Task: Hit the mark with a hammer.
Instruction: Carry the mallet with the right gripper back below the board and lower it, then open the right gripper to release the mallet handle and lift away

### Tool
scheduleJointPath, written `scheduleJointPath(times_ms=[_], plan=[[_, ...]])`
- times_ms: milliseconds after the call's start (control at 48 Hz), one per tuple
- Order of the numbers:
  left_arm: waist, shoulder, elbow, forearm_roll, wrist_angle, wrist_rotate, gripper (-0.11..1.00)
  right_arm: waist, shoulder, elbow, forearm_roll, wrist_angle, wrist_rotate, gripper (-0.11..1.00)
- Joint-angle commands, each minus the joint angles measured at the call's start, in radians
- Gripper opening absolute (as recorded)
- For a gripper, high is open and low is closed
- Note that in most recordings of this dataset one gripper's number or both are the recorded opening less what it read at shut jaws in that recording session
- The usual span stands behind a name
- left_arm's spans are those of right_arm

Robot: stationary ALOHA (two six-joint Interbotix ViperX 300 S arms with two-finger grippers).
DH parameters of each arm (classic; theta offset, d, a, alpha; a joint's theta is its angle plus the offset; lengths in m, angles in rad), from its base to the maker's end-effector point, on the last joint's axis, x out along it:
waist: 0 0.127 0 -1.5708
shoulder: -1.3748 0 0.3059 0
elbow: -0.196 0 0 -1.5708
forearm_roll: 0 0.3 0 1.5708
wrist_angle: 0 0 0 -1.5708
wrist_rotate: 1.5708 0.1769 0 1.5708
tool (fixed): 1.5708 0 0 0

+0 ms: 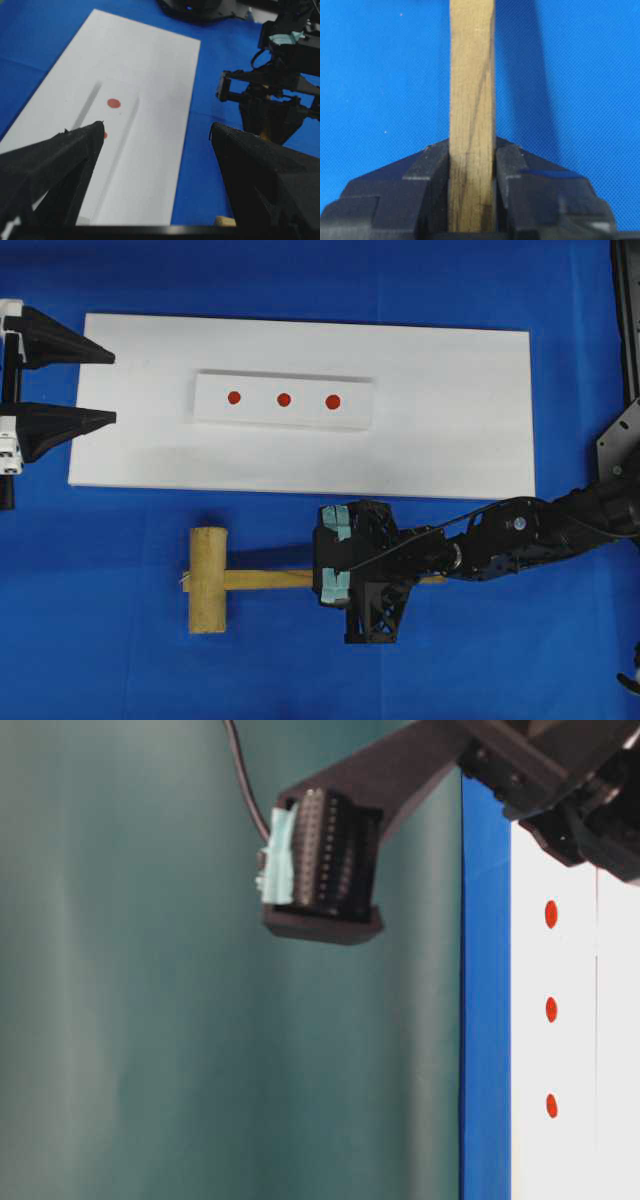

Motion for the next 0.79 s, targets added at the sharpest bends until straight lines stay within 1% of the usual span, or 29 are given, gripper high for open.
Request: scheduleJointPath(times_ms=[0,417,458,500,542,604,625,708,750,771], plan=[[0.003,0.003,-0.011,-0.002,-0.005,0.002,0.83,0.005,-0.015,-0.020,-0.003,0.003,-0.002,0.07],[0.003,0.003,-0.011,-0.002,-0.005,0.002,0.83,0.005,-0.015,-0.012,0.000,0.002,0.002,0.08],[0.003,0.003,-0.011,-0.003,-0.005,0.002,0.83,0.003,-0.015,-0.012,0.002,0.002,0.002,0.10],[0.003,0.003,-0.011,-0.002,-0.005,0.002,0.83,0.005,-0.015,-0.014,0.002,0.000,0.002,0.17],[0.003,0.003,-0.011,-0.003,-0.005,0.002,0.83,0.005,-0.015,-0.014,0.002,-0.005,0.002,0.28],[0.003,0.003,-0.011,-0.002,-0.005,0.002,0.83,0.005,-0.015,-0.015,0.002,-0.018,0.002,0.46],[0.003,0.003,-0.011,-0.002,-0.005,0.002,0.83,0.005,-0.015,-0.014,0.002,-0.025,0.002,0.55],[0.002,0.003,-0.011,-0.002,-0.005,0.002,0.83,0.005,-0.020,-0.017,0.002,-0.046,0.002,0.80],[0.003,0.003,-0.011,-0.002,-0.005,0.002,0.83,0.005,-0.023,-0.017,0.002,-0.051,0.000,0.89],[0.003,0.003,-0.011,-0.002,-0.005,0.002,0.83,0.005,-0.026,-0.018,0.002,-0.052,0.000,0.90]])
